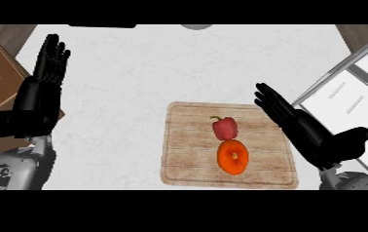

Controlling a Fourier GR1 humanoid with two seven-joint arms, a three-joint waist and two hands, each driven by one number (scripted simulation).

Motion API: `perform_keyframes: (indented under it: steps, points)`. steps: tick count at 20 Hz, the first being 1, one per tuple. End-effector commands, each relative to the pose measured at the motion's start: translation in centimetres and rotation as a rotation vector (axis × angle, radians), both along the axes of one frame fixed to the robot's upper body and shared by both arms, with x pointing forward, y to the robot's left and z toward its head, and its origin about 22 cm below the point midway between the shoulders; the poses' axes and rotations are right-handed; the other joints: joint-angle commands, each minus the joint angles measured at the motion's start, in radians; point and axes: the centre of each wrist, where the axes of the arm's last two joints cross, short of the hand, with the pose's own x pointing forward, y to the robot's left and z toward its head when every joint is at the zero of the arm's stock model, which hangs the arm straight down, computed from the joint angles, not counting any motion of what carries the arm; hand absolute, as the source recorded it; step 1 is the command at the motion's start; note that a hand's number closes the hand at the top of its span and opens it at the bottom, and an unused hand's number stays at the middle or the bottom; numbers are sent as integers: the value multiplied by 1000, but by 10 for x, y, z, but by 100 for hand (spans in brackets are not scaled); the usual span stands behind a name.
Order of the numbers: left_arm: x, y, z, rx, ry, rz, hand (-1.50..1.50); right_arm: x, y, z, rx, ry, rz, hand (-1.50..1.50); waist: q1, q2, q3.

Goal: Pick the bell pepper from the cutting board and place it in the tiered basket

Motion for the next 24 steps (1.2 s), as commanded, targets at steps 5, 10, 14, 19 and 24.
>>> perform_keyframes:
  steps: [5, 10, 14, 19, 24]
  points:
    - [-7, 45, -43, 191, 185, 132, 0, 11, 23, 12, 104, -202, -375, 150, -36, 6, 16]
    - [-24, 53, -61, 186, 299, 155, 0, -13, -49, -38, -199, -60, -960, -150, -93, 1, 10]
    - [-21, 42, -59, 190, 313, 115, 0, -47, 8, -37, -193, -164, -1044, -150, -53, -6, 13]
    - [-24, 32, -66, 200, 322, 97, 0, -75, -1, 3, -441, -79, -842, -150, -41, -6, 11]
    - [-12, 39, -57, 193, 304, 83, 0, -58, -11, 42, -751, 27, -635, -150, -18, 1, 7]
